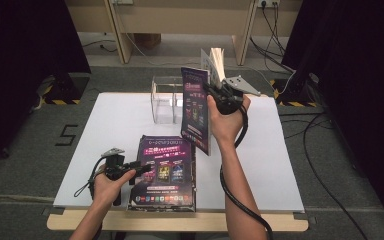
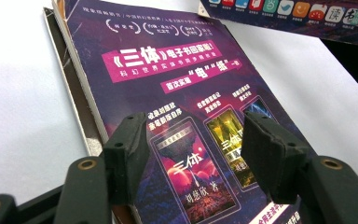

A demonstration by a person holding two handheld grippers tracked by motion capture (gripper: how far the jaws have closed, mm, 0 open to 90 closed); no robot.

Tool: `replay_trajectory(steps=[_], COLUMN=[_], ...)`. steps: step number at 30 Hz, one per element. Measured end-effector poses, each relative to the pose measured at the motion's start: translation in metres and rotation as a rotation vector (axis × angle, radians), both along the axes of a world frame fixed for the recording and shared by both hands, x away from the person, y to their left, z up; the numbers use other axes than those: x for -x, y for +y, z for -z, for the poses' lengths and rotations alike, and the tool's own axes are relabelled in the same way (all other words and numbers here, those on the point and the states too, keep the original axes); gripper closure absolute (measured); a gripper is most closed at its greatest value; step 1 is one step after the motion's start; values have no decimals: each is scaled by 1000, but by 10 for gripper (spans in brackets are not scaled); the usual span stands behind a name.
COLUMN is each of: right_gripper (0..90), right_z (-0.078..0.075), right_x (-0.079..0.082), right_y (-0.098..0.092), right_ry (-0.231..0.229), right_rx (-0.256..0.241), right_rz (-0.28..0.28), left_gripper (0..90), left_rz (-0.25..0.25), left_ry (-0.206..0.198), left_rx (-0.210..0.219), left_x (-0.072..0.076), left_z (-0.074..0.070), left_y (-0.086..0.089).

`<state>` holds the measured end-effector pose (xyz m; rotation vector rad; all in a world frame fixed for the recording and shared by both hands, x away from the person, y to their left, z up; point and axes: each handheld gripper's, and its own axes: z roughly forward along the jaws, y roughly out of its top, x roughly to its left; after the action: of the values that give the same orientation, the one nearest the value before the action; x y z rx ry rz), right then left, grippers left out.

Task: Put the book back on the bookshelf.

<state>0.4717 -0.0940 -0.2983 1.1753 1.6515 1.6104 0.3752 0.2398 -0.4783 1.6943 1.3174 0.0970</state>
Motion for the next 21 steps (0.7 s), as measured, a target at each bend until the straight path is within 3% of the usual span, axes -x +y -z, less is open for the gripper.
replay_trajectory(steps=[21], right_gripper=[836], right_z=[-6], right_x=[-10], right_y=[7], right_ry=[-19], right_rx=[-2], right_rz=[9], left_gripper=[401], left_rz=[6], left_ry=[1], left_rx=[-2], left_x=[0], left_z=[0], left_y=[-1])
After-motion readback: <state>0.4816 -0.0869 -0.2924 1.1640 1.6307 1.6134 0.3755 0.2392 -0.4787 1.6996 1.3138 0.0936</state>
